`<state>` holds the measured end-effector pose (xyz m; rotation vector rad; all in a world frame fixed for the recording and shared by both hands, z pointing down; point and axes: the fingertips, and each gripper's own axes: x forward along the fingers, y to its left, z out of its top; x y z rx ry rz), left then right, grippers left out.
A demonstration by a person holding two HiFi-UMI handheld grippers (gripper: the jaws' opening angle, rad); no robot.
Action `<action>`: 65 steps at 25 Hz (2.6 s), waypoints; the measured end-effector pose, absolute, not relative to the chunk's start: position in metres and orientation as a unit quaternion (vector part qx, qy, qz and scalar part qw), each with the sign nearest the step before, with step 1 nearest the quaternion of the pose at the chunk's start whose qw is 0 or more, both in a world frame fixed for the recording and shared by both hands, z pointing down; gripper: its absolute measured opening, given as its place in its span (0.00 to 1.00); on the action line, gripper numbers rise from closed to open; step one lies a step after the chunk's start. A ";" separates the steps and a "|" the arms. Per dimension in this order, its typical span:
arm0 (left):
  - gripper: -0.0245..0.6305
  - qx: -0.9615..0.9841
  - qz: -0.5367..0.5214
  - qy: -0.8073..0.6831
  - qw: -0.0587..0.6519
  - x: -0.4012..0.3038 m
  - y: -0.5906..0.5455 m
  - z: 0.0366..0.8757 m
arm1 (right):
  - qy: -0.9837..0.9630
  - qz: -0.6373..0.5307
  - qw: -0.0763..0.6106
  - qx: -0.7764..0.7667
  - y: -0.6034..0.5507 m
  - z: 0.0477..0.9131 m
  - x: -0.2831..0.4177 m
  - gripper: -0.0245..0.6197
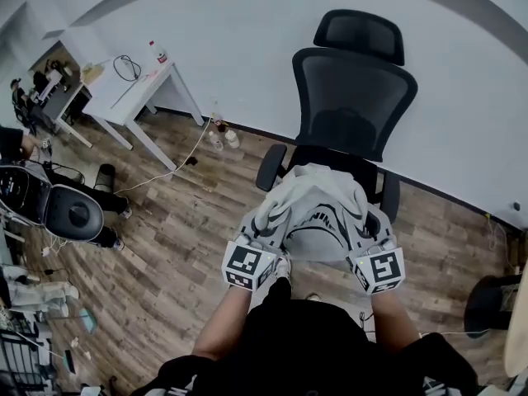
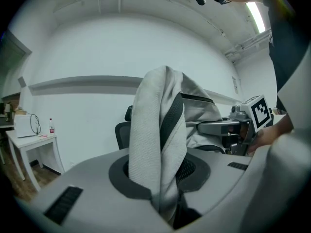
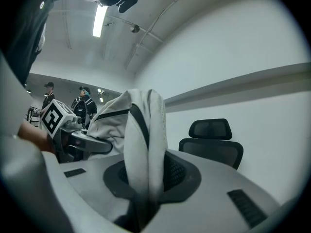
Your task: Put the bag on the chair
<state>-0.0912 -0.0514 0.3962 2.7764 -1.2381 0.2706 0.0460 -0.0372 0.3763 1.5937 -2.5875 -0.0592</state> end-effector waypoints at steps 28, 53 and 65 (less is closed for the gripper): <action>0.19 0.957 0.109 -0.266 0.034 -0.092 -0.229 0.406 | -0.774 -0.012 0.084 0.627 -0.189 0.382 0.038 0.16; 0.19 0.951 0.209 -0.220 0.059 -0.008 -0.323 0.486 | -0.772 0.078 0.109 0.621 -0.281 0.465 0.118 0.16; 0.20 0.938 0.256 -0.211 0.099 0.035 -0.356 0.551 | -0.771 0.116 0.141 0.610 -0.318 0.533 0.165 0.17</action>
